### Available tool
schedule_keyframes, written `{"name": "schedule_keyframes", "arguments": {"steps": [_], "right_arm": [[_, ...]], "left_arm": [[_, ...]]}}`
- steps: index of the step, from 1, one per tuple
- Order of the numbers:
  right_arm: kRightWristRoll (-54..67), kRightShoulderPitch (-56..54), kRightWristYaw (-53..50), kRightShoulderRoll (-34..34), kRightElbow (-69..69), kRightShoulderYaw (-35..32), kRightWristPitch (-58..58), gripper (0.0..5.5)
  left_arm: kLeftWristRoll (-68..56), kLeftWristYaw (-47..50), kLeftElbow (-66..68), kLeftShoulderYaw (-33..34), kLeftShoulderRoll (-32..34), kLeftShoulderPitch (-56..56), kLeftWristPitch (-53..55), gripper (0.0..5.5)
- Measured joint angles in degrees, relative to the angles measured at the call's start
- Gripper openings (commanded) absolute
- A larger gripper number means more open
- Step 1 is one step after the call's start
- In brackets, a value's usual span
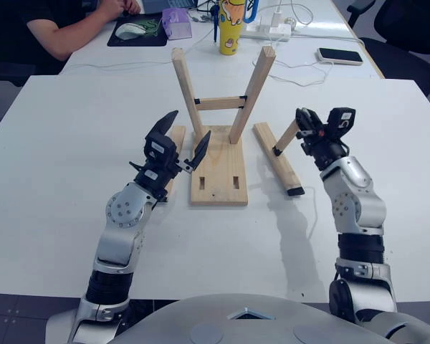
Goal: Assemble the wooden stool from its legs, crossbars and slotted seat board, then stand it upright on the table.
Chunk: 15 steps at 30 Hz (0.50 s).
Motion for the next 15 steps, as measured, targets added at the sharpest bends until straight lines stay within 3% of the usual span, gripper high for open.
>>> {"name": "schedule_keyframes", "arguments": {"steps": [15], "right_arm": [[-1.5, -0.6, -4.7, 3.4, 2.7, -1.7, -1.1, 0.43]], "left_arm": [[0.1, 1.1, 0.0, -0.6, -1.1, 0.0, 0.2, 4.15]]}}
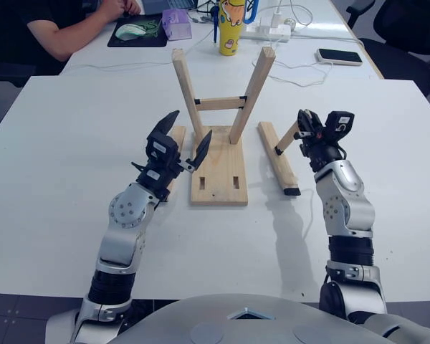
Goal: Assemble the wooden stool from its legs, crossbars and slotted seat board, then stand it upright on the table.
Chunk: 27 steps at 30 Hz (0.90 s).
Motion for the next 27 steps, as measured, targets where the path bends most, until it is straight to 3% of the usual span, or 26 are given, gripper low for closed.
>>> {"name": "schedule_keyframes", "arguments": {"steps": [5, 24, 27], "right_arm": [[-4.0, 2.2, -1.4, 0.4, -2.8, 3.2, -1.3, 0.43], [-5.9, 0.0, 0.0, -0.5, -0.6, 4.3, -0.9, 0.43], [-6.7, 0.2, 0.1, -0.8, -0.5, 4.6, -0.4, 1.04]], "left_arm": [[0.2, 0.6, 0.0, 0.0, -0.1, 0.0, 0.0, 4.15], [1.2, 1.1, 0.8, -0.5, -0.8, 0.0, 0.1, 4.15], [1.3, 1.1, 0.9, -0.5, -0.8, 0.0, 0.0, 4.15]]}}
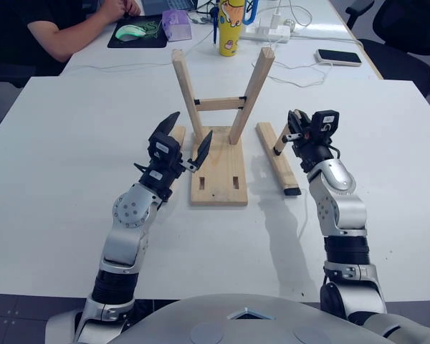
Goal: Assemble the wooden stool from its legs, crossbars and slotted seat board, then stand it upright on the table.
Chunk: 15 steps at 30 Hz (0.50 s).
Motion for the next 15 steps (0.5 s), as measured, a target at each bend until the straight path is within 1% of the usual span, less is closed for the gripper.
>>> {"name": "schedule_keyframes", "arguments": {"steps": [2, 4, 7, 11, 15], "right_arm": [[-1.1, 3.0, 0.0, 0.2, 2.4, 0.7, 2.3, 1.31], [-1.2, 4.6, -0.1, 0.5, 2.9, 0.7, 2.7, 1.31], [-1.2, 3.3, 0.0, 0.3, 1.9, -0.6, 2.3, 1.31], [0.8, 1.5, 0.7, 0.1, -3.1, -2.5, 2.8, 1.31], [4.3, -3.5, 1.1, -1.0, -9.2, -4.4, 6.7, 1.31]], "left_arm": [[0.0, 0.0, 0.0, 0.0, 0.0, 0.0, -0.2, 4.15], [0.1, 0.0, 0.1, -0.1, 0.0, 0.0, -0.2, 4.15], [0.1, -0.2, 0.1, -0.7, 0.0, 0.0, -0.4, 4.15], [0.1, -0.2, 0.1, -0.7, 0.0, 0.2, -0.6, 4.15], [0.5, 0.2, 0.1, -0.7, -0.1, 0.8, -1.0, 4.15]]}}
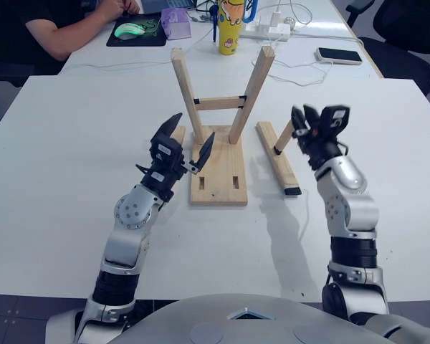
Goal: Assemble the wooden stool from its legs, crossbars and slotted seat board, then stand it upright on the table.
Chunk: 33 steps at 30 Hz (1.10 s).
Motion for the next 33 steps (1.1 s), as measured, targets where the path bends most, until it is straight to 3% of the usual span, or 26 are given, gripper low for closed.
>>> {"name": "schedule_keyframes", "arguments": {"steps": [6, 11, 27, 33], "right_arm": [[1.5, -12.5, -0.7, -1.7, 0.9, -2.4, 2.5, 0.72], [1.4, -14.1, -0.7, -1.7, 5.4, -2.6, 2.1, 0.02], [-0.8, -24.1, -0.4, -1.2, 16.9, -2.7, -10.4, 0.02], [-1.1, -20.6, -0.6, 1.2, 34.3, -2.8, -8.1, 0.02]], "left_arm": [[0.6, 0.5, 0.6, -0.3, -0.5, 0.2, -0.8, 4.15], [0.8, 0.5, 1.6, -0.4, -0.6, -0.3, -1.3, 4.15], [1.5, 0.5, 3.0, -1.0, -0.8, -0.8, -2.0, 4.15], [1.5, 0.4, 3.1, -0.9, -0.8, -1.1, -2.0, 4.15]]}}
